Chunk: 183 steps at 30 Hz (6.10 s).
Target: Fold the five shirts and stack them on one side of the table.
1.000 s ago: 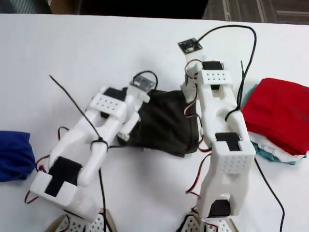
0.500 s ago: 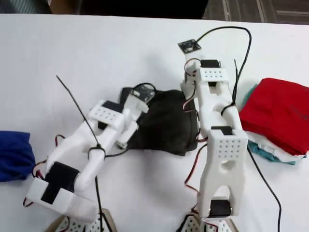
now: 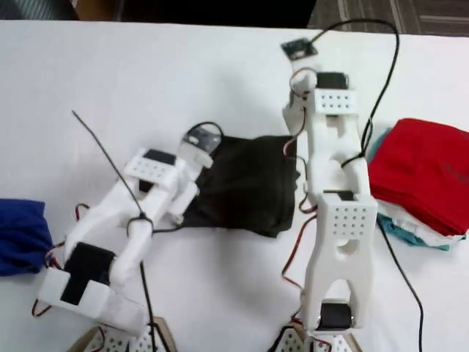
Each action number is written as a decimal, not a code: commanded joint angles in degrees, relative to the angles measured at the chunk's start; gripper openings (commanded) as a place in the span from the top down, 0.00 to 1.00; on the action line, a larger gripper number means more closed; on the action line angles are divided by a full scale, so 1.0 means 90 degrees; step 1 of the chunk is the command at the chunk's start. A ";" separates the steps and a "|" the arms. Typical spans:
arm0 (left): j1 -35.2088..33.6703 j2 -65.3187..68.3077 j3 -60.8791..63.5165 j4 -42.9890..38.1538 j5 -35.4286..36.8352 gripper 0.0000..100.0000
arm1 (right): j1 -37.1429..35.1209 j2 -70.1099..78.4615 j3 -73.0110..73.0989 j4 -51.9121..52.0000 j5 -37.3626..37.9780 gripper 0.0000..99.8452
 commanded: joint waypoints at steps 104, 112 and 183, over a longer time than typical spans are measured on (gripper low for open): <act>-0.4190 -0.2833 -0.0464 0.1368 -0.0694 0.97 | -0.2095 -0.0376 0.2168 0.0669 0.0576 0.98; -0.4190 -0.2833 -0.0464 0.1368 -0.0684 0.97 | -0.1968 -0.0493 0.2501 0.1265 0.0713 0.98; -0.4190 -0.2833 -0.0474 0.1084 -0.0684 0.97 | -0.2154 0.0161 0.2862 0.1226 0.2208 0.92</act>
